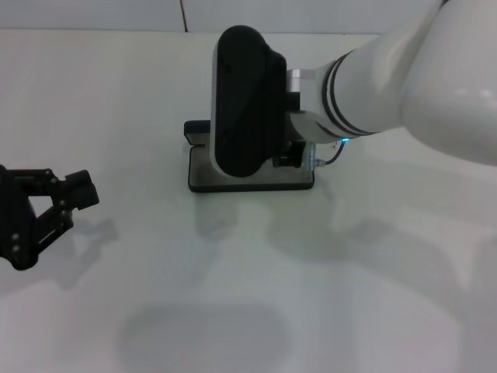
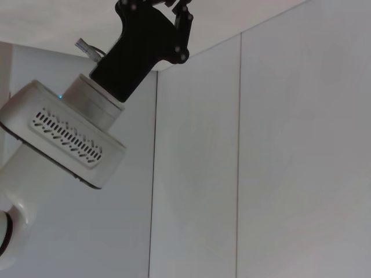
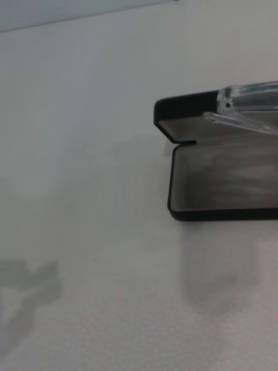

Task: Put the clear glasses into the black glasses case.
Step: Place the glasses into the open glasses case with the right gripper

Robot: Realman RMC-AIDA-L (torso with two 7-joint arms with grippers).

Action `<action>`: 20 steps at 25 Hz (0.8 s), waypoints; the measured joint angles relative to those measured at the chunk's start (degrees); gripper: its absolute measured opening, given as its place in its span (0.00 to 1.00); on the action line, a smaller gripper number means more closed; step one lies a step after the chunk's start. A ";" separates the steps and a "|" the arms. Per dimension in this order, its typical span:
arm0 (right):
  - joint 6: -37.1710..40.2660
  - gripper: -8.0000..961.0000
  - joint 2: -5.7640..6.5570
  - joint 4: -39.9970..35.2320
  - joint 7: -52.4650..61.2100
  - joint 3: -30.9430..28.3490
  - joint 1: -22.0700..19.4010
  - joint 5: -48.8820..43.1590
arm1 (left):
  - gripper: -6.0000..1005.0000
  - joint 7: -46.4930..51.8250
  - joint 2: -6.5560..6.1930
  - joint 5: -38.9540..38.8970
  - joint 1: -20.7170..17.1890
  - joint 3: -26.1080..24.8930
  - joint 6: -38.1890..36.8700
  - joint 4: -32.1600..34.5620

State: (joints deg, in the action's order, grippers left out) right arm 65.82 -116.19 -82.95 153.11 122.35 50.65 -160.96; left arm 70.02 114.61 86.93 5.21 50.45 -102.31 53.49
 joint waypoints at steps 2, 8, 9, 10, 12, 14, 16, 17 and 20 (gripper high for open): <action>-0.78 0.08 0.00 1.27 0.31 0.80 0.85 0.36 | 0.13 0.06 0.08 0.67 -0.05 -0.12 -0.05 0.04; -1.96 0.08 0.00 2.66 2.00 2.55 2.22 0.19 | 0.13 0.08 0.85 2.66 0.25 -1.55 0.07 0.05; -2.00 0.08 0.00 2.66 2.05 2.55 2.26 0.18 | 0.13 0.08 0.93 2.73 0.29 -1.62 0.08 0.05; -2.04 0.08 0.00 2.68 2.12 2.55 2.28 0.18 | 0.13 0.02 0.99 2.75 0.32 -1.63 0.09 0.05; -2.07 0.08 0.00 2.69 2.27 2.56 2.33 0.18 | 0.13 -0.13 1.04 2.76 0.36 -1.63 0.14 0.05; -2.10 0.08 0.00 2.70 2.74 2.60 2.35 0.18 | 0.13 -0.25 1.09 2.78 0.40 -1.63 0.21 0.02; -2.11 0.08 0.00 2.71 3.70 2.63 2.38 0.17 | 0.13 -0.30 1.10 2.79 0.40 -1.62 0.25 -0.02; -2.11 0.08 0.00 2.70 4.13 2.63 2.43 0.16 | 0.13 -0.31 1.12 2.80 0.41 -1.62 0.28 -0.04; -2.11 0.08 0.00 2.76 4.77 2.56 2.63 0.16 | 0.13 -0.32 1.19 2.81 0.41 -1.60 0.31 -0.11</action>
State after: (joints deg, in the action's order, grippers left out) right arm 63.72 -116.19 -80.19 157.88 124.92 53.28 -160.81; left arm 69.70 115.80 89.74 5.63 48.85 -102.00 53.38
